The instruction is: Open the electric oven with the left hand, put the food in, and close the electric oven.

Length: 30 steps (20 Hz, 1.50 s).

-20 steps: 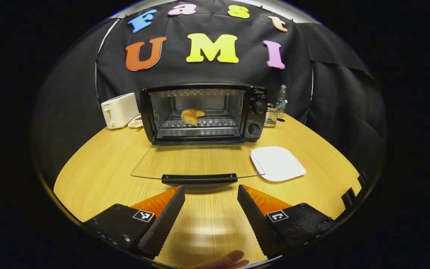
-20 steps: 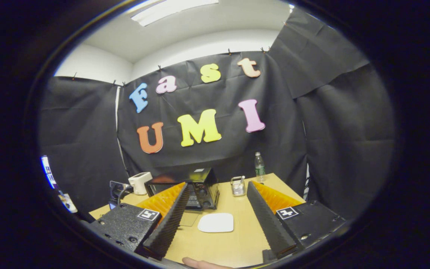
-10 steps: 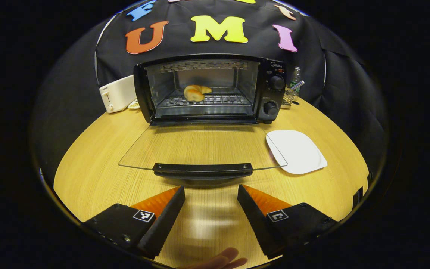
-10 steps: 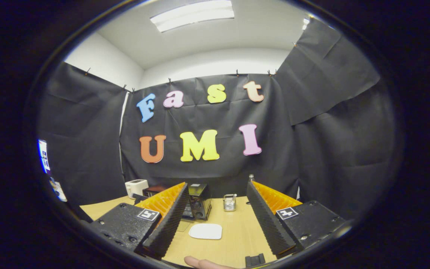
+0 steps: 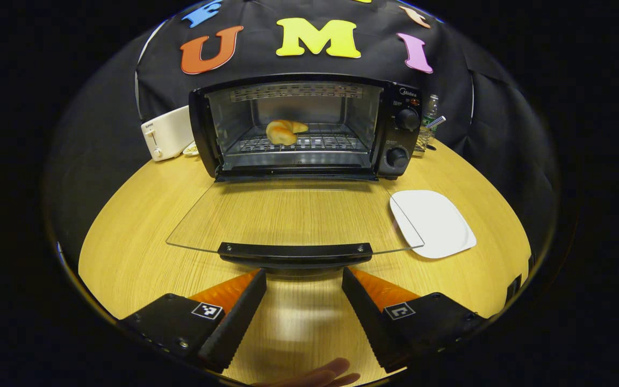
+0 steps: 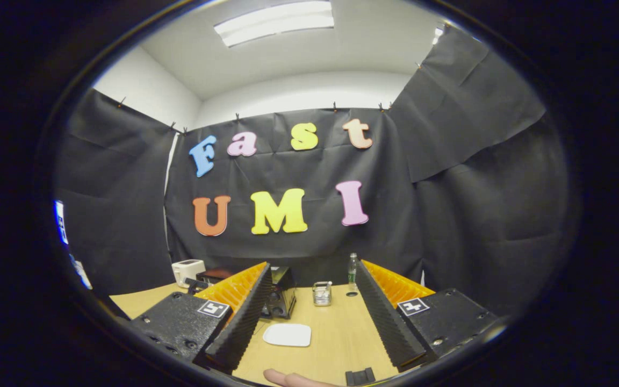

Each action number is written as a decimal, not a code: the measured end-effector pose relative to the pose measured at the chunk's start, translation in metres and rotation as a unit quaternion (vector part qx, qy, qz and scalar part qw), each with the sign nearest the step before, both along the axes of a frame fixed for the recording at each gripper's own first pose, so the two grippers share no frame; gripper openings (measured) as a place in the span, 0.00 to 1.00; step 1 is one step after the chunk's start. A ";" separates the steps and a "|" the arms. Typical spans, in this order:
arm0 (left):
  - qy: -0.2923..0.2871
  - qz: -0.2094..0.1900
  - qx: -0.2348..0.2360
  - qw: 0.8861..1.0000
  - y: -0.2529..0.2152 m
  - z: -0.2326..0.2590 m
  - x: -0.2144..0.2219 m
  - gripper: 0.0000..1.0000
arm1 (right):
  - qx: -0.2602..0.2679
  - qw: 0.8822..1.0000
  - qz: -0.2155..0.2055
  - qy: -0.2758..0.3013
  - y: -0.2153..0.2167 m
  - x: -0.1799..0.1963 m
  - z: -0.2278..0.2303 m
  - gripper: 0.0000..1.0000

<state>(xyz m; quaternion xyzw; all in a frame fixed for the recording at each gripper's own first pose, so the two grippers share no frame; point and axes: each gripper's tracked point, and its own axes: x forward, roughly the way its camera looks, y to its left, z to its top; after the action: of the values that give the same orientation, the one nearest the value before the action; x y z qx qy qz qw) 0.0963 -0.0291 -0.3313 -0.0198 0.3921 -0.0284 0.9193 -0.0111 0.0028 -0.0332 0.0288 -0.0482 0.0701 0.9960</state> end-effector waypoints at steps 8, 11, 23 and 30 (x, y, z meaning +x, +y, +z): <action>-0.047 0.003 0.002 0.999 0.009 0.029 0.015 0.95 | 0.011 1.000 0.005 0.004 0.001 -0.001 -0.002 0.94; -0.059 0.001 0.004 0.998 0.010 0.037 0.016 0.95 | 0.013 1.000 0.004 0.003 0.000 0.000 -0.003 0.94; -0.125 -0.003 0.006 0.992 0.016 0.071 0.041 0.96 | 0.020 1.000 0.006 0.014 -0.001 0.003 -0.010 0.94; -0.151 -0.015 0.031 0.988 0.014 0.094 0.062 0.97 | 0.031 0.999 0.002 0.016 -0.004 0.006 -0.014 0.94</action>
<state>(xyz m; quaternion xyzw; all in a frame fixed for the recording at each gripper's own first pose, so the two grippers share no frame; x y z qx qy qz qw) 0.1587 -0.0151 -0.2376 0.0189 0.2493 -0.0327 0.9677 -0.0051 -0.0007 -0.0472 0.0604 -0.0343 0.0706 0.9951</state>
